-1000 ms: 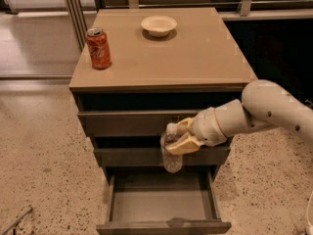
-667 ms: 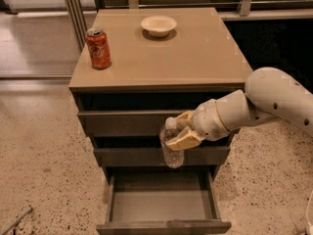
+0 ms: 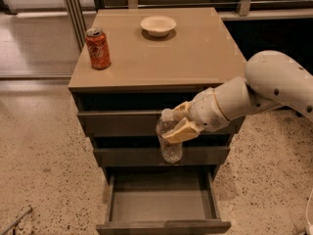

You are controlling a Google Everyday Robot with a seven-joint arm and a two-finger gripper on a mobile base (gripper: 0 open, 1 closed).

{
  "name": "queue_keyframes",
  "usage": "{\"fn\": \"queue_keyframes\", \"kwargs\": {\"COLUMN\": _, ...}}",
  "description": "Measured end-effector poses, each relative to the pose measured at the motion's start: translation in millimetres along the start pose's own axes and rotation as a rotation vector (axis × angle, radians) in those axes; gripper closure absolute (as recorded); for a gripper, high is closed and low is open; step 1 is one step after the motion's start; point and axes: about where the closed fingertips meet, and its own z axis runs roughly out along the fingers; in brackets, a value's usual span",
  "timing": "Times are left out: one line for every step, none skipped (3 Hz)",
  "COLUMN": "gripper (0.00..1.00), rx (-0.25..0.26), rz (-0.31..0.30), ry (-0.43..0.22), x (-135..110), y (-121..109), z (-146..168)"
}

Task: Pick water bottle from bottom drawer and place on counter

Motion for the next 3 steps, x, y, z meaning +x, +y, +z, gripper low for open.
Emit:
{"fn": "queue_keyframes", "kwargs": {"gripper": 1.0, "rx": 0.005, "rz": -0.024, "ry": -0.003, "x": -72.2, "y": 1.9, "z": -49.8}}
{"fn": "queue_keyframes", "kwargs": {"gripper": 1.0, "rx": 0.005, "rz": -0.024, "ry": -0.003, "x": -72.1, "y": 1.9, "z": -49.5}}
{"fn": "queue_keyframes", "kwargs": {"gripper": 1.0, "rx": 0.037, "rz": -0.021, "ry": 0.001, "x": -73.0, "y": -8.0, "z": -48.9}}
